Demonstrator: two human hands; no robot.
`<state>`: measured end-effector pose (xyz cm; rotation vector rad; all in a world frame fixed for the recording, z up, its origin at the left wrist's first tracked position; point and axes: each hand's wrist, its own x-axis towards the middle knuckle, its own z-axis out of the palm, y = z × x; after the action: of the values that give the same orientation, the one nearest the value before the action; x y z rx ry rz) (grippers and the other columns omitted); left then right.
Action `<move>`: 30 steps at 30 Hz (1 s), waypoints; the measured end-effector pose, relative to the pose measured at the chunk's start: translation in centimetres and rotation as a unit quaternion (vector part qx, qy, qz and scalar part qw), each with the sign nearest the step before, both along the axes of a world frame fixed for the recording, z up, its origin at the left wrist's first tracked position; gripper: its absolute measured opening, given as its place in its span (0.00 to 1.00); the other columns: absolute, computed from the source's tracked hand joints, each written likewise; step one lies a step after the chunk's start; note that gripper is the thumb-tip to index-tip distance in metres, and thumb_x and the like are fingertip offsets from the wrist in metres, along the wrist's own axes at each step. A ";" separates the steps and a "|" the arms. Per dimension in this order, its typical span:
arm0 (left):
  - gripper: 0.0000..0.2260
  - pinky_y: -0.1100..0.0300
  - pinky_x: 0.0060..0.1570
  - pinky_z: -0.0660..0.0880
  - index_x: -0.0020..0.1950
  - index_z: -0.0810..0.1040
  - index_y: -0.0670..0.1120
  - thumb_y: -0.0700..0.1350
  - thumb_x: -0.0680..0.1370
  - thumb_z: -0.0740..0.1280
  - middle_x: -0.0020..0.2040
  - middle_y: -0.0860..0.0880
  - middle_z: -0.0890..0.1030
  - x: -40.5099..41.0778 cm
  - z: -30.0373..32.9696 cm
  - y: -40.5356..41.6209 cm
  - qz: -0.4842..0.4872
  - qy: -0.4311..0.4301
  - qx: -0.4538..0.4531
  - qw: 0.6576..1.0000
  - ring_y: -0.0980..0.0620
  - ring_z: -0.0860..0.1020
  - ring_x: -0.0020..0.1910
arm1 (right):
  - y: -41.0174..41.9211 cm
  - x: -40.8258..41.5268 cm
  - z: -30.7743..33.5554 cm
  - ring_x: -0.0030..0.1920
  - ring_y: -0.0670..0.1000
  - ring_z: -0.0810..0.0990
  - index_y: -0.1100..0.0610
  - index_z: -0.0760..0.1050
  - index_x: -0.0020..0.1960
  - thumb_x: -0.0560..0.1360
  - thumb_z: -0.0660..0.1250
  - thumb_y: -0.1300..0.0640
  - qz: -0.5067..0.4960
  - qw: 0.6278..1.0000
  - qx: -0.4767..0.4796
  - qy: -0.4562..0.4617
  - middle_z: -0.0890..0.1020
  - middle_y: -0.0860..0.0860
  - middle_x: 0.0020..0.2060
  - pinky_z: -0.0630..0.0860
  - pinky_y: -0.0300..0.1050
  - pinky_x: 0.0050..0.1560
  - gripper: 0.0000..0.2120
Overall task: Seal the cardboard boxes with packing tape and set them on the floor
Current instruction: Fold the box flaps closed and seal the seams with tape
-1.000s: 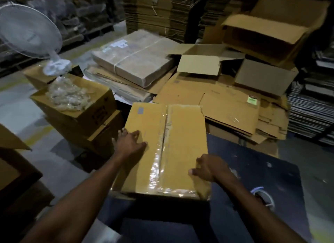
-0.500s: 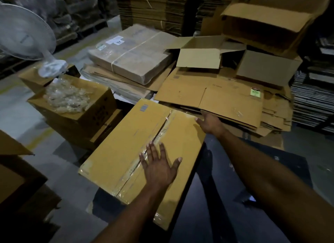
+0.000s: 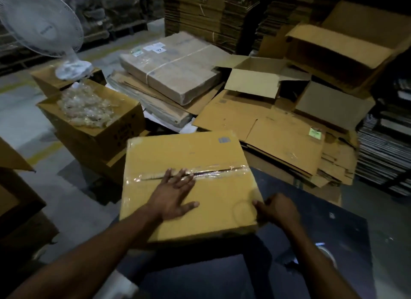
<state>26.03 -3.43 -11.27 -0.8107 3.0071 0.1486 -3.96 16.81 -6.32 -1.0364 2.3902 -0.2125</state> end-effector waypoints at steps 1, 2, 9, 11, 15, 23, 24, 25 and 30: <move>0.39 0.41 0.80 0.38 0.85 0.57 0.50 0.73 0.81 0.45 0.84 0.50 0.59 0.1 0.2 -1.3 -0.026 -0.013 -0.010 1.000 0.48 0.48 0.84 | 0.5 0.7 0.1 0.33 0.49 0.82 0.55 0.78 0.34 0.78 0.66 0.36 0.001 1.000 0.015 -0.005 0.83 0.50 0.30 0.79 0.44 0.39 0.25; 0.37 0.42 0.80 0.38 0.85 0.57 0.52 0.72 0.82 0.45 0.84 0.51 0.59 0.1 0.6 -2.5 -0.047 -0.026 -0.013 0.998 0.48 0.48 0.84 | 0.9 1.4 0.1 0.33 0.49 0.81 0.57 0.78 0.34 0.78 0.67 0.37 0.006 1.000 0.026 -0.008 0.82 0.51 0.30 0.76 0.42 0.37 0.25; 0.30 0.42 0.80 0.49 0.77 0.70 0.49 0.63 0.82 0.48 0.76 0.44 0.73 -3.3 1.6 -0.6 0.022 -0.013 -0.024 0.999 0.45 0.61 0.81 | 2.1 9.4 -0.7 0.29 0.49 0.83 0.57 0.83 0.33 0.82 0.65 0.45 0.073 0.961 0.033 -0.265 0.86 0.54 0.33 0.76 0.38 0.32 0.24; 0.31 0.39 0.78 0.52 0.75 0.72 0.51 0.66 0.81 0.48 0.77 0.43 0.72 -4.1 1.6 2.3 0.086 0.008 0.011 0.996 0.43 0.60 0.81 | 2.6 11.8 -0.9 0.32 0.49 0.84 0.56 0.83 0.40 0.82 0.67 0.48 0.090 0.927 0.063 -0.359 0.87 0.53 0.39 0.78 0.38 0.31 0.17; 0.34 0.38 0.79 0.50 0.79 0.68 0.52 0.71 0.80 0.49 0.82 0.43 0.62 -3.3 1.2 8.5 0.158 0.025 0.081 0.984 0.42 0.55 0.83 | 1.8 9.8 -0.2 0.32 0.46 0.83 0.54 0.83 0.37 0.77 0.73 0.52 0.102 0.934 0.023 -0.342 0.85 0.48 0.34 0.79 0.41 0.35 0.11; 0.34 0.37 0.78 0.40 0.85 0.53 0.53 0.66 0.82 0.53 0.82 0.45 0.42 -1.9 0.1 15.6 0.099 -0.017 0.079 0.992 0.39 0.49 0.84 | -5.7 -0.7 -1.3 0.77 0.63 0.62 0.44 0.67 0.78 0.80 0.66 0.43 0.108 0.992 -0.061 0.032 0.62 0.60 0.79 0.65 0.57 0.72 0.27; 0.33 0.37 0.78 0.43 0.84 0.58 0.53 0.65 0.82 0.55 0.82 0.45 0.47 -1.3 -0.3 15.1 0.080 -0.004 0.069 0.994 0.39 0.55 0.83 | -5.5 -0.6 -1.8 0.79 0.63 0.57 0.43 0.67 0.78 0.81 0.65 0.42 0.122 0.991 -0.052 0.033 0.59 0.60 0.80 0.61 0.57 0.75 0.26; 0.32 0.37 0.79 0.44 0.84 0.60 0.54 0.64 0.82 0.56 0.82 0.46 0.50 -0.6 -0.7 14.2 0.057 0.004 0.055 0.997 0.39 0.57 0.83 | -5.1 -0.3 -2.2 0.79 0.62 0.56 0.43 0.68 0.77 0.81 0.63 0.42 0.123 0.990 -0.058 0.040 0.58 0.61 0.80 0.60 0.57 0.75 0.24; 0.32 0.39 0.79 0.36 0.84 0.48 0.63 0.63 0.83 0.56 0.84 0.56 0.41 1.8 0.2 8.0 -0.044 -0.057 0.073 0.995 0.51 0.38 0.83 | 0.2 1.6 -3.0 0.71 0.63 0.66 0.43 0.76 0.69 0.80 0.54 0.33 0.125 0.977 -0.063 0.161 0.72 0.64 0.69 0.65 0.54 0.65 0.26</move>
<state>27.85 4.53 -11.08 -0.6500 2.8781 0.3055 -2.36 16.98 -9.31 -1.5179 2.5202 -0.1128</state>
